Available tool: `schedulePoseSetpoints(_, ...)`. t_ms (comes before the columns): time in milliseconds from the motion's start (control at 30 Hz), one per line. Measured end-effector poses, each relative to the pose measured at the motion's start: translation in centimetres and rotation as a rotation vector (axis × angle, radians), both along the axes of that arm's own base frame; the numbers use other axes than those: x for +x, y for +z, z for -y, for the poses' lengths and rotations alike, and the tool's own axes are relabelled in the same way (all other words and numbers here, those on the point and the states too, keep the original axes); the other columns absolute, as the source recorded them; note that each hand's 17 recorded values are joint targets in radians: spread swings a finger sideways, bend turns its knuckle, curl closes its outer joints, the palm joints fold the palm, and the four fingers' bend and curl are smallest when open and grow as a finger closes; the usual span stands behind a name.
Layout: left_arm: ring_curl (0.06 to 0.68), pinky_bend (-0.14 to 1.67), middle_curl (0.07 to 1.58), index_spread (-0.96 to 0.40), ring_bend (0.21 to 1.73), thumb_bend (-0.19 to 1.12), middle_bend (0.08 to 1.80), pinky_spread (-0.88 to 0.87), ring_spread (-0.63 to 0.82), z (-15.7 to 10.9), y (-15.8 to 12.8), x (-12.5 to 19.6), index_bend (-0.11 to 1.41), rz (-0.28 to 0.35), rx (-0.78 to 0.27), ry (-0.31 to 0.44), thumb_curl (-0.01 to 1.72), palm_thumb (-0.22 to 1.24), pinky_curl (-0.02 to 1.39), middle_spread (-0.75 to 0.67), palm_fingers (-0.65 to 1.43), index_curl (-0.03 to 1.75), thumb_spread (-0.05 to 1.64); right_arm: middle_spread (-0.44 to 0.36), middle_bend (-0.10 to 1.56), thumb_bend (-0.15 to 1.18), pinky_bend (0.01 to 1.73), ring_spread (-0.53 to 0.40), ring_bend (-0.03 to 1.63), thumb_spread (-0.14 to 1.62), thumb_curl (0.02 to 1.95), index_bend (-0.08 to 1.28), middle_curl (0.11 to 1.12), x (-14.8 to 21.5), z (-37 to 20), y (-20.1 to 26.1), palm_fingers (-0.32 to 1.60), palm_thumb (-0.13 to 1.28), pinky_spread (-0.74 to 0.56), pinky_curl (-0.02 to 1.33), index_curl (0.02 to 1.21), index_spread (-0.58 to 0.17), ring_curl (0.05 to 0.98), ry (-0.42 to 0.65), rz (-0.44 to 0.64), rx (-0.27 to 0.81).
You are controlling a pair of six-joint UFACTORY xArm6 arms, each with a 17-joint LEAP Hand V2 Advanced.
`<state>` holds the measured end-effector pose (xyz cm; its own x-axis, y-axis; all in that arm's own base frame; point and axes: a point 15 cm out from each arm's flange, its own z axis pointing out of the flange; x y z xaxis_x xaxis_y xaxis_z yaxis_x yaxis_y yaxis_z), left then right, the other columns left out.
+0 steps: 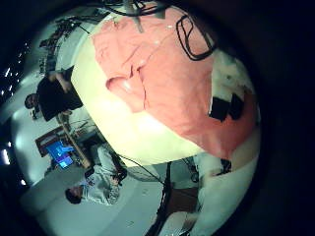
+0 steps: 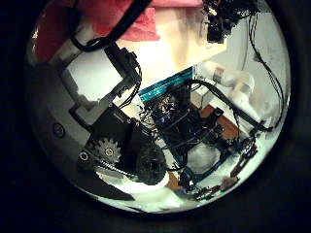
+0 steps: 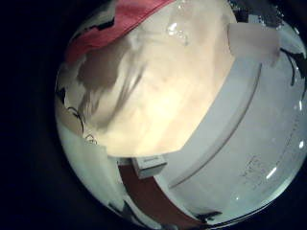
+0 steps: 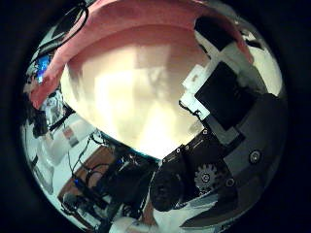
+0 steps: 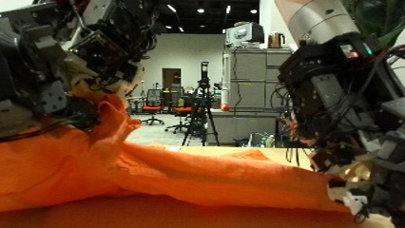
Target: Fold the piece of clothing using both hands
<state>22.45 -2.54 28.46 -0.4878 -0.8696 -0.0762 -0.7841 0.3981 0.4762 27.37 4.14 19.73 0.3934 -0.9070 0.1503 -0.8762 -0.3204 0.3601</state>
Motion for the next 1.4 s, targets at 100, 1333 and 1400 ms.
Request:
schedulePoseSetpoints(100, 0.521, 1.13, 1.11, -0.7, 1.26, -0.01, 0.82, -0.68, -0.48, -0.1, 1.0, -0.7, 0.17, -0.027, -0.006, -0.007, 0.81, 0.85, 0.57, -0.6, 1.06, 1.44, 0.96, -0.212, 0.86, 0.49, 0.98, -0.301, 1.0, 1.06, 0.99, 0.77, 0.67, -1.3, 0.4, 1.8, 1.31, 1.21, -0.56, 0.43, 0.69, -0.344, 0.492, -0.008, -0.011, -0.005)
schedulePoseSetpoints(1333, 0.526, 1.12, 1.14, -0.59, 1.27, -0.01, 0.81, -0.67, -0.47, -5.0, 3.5, 23.5, 0.17, 0.197, 0.134, 0.079, 0.82, 0.86, 0.58, -0.62, 1.02, 1.52, 0.98, -0.175, 1.07, 0.83, 1.19, -0.237, 1.23, 1.03, 1.95, 0.87, 0.74, 22.5, -6.2, 8.5, 1.11, 0.87, -0.38, 0.61, 0.81, -0.337, 0.587, -0.074, 0.149, 0.069)
schedulePoseSetpoints(1400, 0.528, 1.11, 1.15, -0.59, 1.27, -0.01, 0.81, -0.68, -0.47, -5.2, 2.1, 25.5, 0.17, 0.193, 0.137, 0.081, 0.81, 0.86, 0.59, -0.62, 1.02, 1.52, 0.98, -0.174, 1.07, 0.85, 1.19, -0.241, 1.23, 1.03, 1.95, 0.86, 0.74, 23.8, -6.7, 6.4, 1.1, 0.86, -0.38, 0.62, 0.81, -0.338, 0.588, -0.072, 0.126, 0.06)
